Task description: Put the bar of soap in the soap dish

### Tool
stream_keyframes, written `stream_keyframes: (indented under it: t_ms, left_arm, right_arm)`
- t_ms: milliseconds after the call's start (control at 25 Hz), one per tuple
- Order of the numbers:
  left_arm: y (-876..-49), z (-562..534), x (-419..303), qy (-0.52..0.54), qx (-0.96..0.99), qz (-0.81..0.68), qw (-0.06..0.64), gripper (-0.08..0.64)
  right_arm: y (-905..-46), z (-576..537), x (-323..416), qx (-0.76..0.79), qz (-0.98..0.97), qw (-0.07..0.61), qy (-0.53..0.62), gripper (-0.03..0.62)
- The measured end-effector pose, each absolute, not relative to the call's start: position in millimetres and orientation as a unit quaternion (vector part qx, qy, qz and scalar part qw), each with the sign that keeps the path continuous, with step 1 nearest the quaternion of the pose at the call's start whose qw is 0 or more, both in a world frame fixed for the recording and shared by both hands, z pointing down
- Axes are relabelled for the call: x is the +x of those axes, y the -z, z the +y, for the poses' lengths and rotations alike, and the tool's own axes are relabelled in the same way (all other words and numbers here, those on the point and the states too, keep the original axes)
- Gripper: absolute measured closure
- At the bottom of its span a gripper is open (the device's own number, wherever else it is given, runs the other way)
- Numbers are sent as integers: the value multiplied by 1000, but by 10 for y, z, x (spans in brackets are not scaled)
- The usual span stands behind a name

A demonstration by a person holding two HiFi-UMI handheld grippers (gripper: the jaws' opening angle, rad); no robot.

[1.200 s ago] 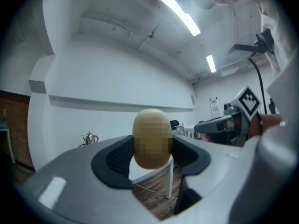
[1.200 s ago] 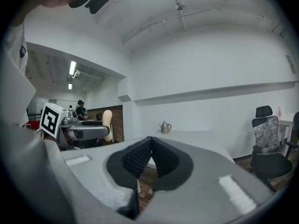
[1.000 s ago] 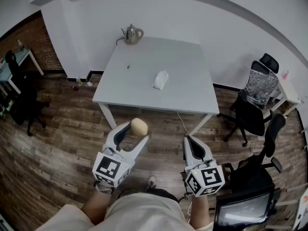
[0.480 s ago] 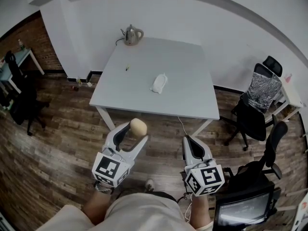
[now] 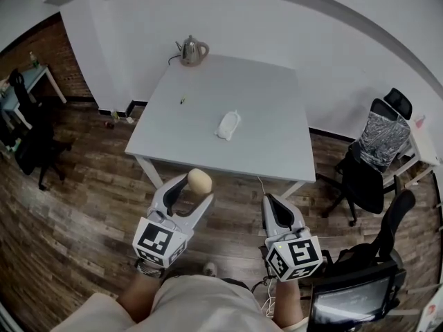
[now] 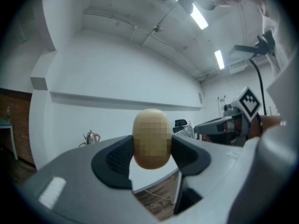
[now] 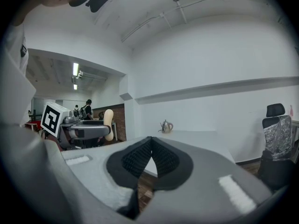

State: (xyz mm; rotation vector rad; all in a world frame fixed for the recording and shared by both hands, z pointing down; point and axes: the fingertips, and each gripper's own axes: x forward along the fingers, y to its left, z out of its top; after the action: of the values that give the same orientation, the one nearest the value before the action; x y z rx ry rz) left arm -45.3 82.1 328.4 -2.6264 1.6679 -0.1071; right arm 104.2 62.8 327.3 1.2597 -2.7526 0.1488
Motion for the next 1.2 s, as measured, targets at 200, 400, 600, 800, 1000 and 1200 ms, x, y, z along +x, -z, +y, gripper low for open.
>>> stream_keyframes:
  t_ms: [200,400,600,800,1000,1200]
  left_arm:
    - [-3297,708,-415,37,-841,540,13,293]
    - [-3278,630,-399,41,-840,542,12,293]
    - [-3240,595,-402,40,-838,543,11,293]
    - [-3263,592,-401,41,-836,547,7,293]
    - [-3259,562,-416,40,-835,549,8,293]
    - [-3264,493,-535,38,-829,557,5,293]
  right_arm:
    - [-3272,463,1059,407,-911,56,-46,591]
    - [-3277,367,1060,404,-912,51,-48,591]
    - [-3296,319,1054,403,-912,49,-54,591]
    - [-3343,301,1085,403,-912,51,-59,591]
    - [-3352,244,1073,403,-912,52,-60,591]
    - [-3358,183,984,397,-914,54,-60,591]
